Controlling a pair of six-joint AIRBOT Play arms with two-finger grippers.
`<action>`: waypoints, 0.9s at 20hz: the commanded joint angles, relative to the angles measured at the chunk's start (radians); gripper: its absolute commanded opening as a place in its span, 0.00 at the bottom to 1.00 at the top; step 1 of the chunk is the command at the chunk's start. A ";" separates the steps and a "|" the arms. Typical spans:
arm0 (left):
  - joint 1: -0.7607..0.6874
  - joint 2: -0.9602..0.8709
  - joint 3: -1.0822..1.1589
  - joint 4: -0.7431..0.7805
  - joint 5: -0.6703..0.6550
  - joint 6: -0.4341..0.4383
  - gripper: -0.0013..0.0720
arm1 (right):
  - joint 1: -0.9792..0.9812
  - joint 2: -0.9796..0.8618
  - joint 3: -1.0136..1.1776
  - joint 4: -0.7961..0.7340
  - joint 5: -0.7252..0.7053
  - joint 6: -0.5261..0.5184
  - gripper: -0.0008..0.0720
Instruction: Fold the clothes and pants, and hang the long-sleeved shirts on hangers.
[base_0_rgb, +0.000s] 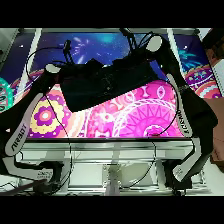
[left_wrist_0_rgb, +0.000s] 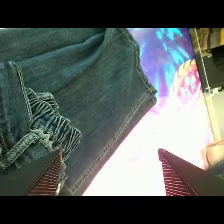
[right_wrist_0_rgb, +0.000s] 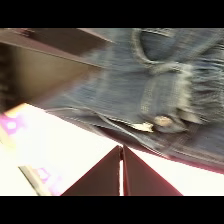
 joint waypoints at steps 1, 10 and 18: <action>0.100 0.064 0.000 0.114 -0.159 -0.013 0.95 | -0.006 0.003 0.000 -0.114 0.041 -0.001 0.04; 0.502 0.196 -0.308 0.434 -0.410 -0.134 0.96 | -0.006 0.003 0.000 -0.196 0.032 -0.005 0.04; 0.463 0.007 -0.404 0.188 -0.215 -0.037 0.96 | -0.005 0.003 0.000 -0.195 0.018 -0.007 0.04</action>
